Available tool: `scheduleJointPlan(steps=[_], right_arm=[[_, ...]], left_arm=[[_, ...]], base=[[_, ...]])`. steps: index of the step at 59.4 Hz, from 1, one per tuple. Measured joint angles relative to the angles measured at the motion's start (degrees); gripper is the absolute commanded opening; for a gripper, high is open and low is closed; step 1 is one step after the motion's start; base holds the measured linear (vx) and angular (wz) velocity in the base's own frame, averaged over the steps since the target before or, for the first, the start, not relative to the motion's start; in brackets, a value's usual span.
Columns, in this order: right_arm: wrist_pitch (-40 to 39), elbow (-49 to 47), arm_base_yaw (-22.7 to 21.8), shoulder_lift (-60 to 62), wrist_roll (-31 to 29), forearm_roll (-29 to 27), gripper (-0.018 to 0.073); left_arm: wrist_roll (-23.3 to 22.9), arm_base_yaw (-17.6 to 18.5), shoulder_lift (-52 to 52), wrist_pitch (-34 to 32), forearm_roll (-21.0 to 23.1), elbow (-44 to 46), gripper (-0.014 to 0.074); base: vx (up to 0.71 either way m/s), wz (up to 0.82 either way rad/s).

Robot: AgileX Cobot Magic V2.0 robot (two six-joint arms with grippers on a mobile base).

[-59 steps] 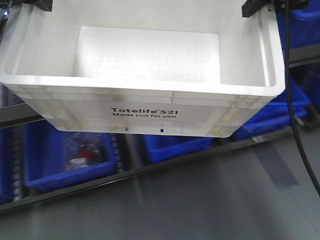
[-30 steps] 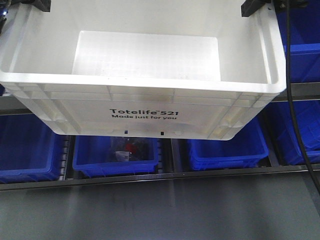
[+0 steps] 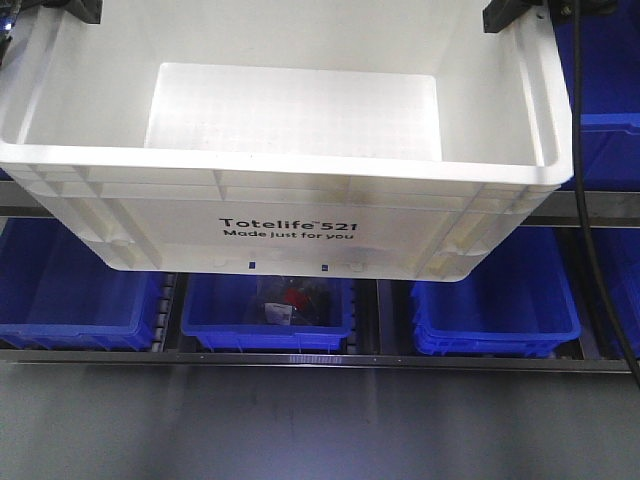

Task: Place moving items into box and shelve
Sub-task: 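Hold the tote with both grippers while the base turns to face the shelf, then hold the tote with both grippers while approaching the shelf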

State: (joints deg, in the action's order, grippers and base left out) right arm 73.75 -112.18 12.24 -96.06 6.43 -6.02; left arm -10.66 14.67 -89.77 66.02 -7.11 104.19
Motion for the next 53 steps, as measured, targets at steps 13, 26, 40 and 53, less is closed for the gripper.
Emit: scheduleJointPlan(steps=[13, 26, 40, 53], right_arm=[[0.00, 0.00, 0.00, 0.00, 0.00, 0.04, -0.0005], [0.00, 0.00, 0.00, 0.00, 0.00, 0.10, -0.0005], [0.00, 0.00, 0.00, 0.00, 0.00, 0.10, -0.0005], [0.00, 0.00, 0.00, 0.00, 0.00, 0.05, -0.0005]], left_arm=[[0.00, 0.00, 0.00, -0.06, 0.06, 0.00, 0.0002], [0.00, 0.00, 0.00, -0.06, 0.10, 0.00, 0.0002], [0.00, 0.00, 0.00, -0.06, 0.10, 0.00, 0.0002], [0.00, 0.00, 0.00, -0.06, 0.05, 0.00, 0.0002]], base=[[0.04, 0.06], [0.05, 0.04], [0.06, 0.03], [0.05, -0.01]])
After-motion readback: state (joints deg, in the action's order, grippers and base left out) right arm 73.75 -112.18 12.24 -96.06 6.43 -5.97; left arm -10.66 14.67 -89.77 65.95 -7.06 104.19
